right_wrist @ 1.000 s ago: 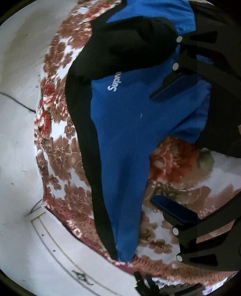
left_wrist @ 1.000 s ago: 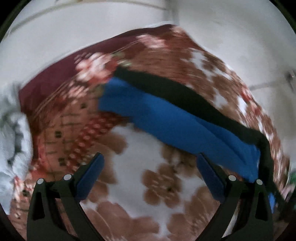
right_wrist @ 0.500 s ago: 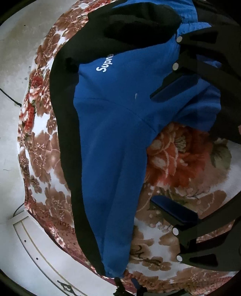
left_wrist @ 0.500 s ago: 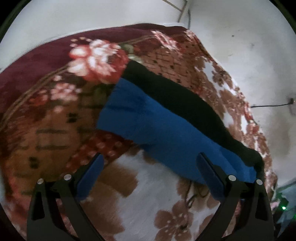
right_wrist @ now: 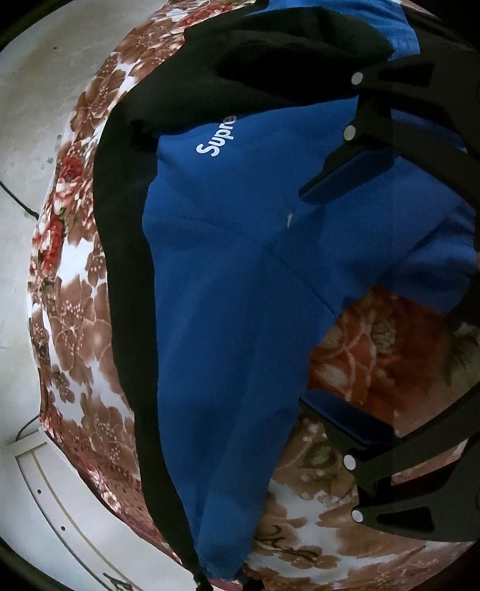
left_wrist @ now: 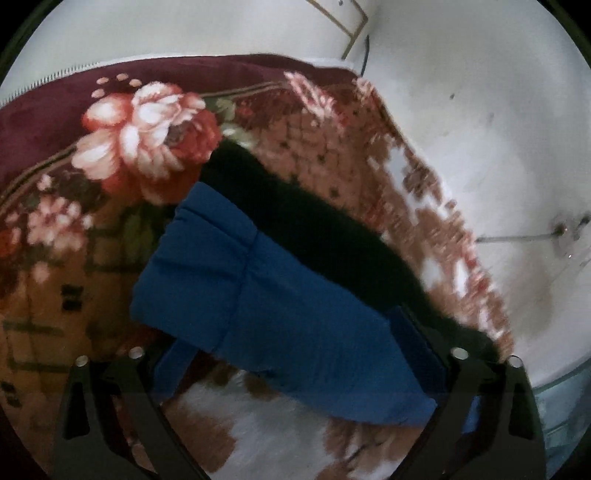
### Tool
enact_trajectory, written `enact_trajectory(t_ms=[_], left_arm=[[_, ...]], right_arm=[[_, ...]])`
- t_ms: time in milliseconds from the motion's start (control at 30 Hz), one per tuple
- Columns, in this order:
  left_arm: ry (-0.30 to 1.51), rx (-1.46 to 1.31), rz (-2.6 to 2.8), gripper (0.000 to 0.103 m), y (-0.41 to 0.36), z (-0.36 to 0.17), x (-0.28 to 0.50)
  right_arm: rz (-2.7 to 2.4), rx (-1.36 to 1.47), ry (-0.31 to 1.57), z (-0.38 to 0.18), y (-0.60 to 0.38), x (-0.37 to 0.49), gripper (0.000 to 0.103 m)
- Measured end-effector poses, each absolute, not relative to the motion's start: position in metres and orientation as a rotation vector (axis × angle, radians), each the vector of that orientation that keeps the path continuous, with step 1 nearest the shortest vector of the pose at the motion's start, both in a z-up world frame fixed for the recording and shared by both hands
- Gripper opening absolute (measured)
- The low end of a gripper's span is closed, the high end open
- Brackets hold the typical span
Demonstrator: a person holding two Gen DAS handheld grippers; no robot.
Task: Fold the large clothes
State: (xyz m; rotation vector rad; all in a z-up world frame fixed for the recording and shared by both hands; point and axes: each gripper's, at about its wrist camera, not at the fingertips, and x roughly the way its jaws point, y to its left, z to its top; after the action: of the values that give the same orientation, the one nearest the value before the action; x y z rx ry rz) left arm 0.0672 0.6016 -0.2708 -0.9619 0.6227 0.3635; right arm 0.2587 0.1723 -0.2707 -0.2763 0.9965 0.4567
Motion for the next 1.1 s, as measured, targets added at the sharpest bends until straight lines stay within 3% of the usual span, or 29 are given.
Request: enact_trajectory(t_ms=[33, 67, 100, 133, 200, 433, 667, 1100], left_arm=[[0.617, -0.985, 0.357, 0.063, 0.603, -0.272, 0.067], [0.62, -0.998, 0.364, 0.052, 0.604, -0.273, 0.067], [0.625, -0.998, 0.373, 0.03, 0.604, -0.274, 0.067], [0.635, -0.993, 0.379, 0.017, 0.604, -0.274, 0.068], [0.646, -0.961, 0.379, 0.011, 0.599, -0.272, 0.071], [0.56, -0.859, 0.264, 0.007, 0.557, -0.215, 0.08], [0.508, -0.719, 0.147, 0.007, 0.495, -0.141, 0.112], [0.439, -0.596, -0.122, 0.007, 0.312, -0.019, 0.232]], right_arm=[[0.461, -0.272, 0.999, -0.272, 0.172, 0.259, 0.098], [0.467, -0.272, 1.002, -0.272, 0.173, 0.259, 0.098], [0.475, -0.276, 1.001, -0.271, 0.173, 0.259, 0.098], [0.481, -0.274, 0.992, -0.269, 0.172, 0.259, 0.098], [0.493, -0.263, 0.976, -0.263, 0.168, 0.257, 0.098], [0.543, -0.25, 0.942, -0.253, 0.144, 0.245, 0.098], [0.602, -0.307, 0.978, -0.284, 0.144, 0.249, 0.098], [0.644, -0.391, 0.926, -0.311, 0.149, 0.237, 0.099]])
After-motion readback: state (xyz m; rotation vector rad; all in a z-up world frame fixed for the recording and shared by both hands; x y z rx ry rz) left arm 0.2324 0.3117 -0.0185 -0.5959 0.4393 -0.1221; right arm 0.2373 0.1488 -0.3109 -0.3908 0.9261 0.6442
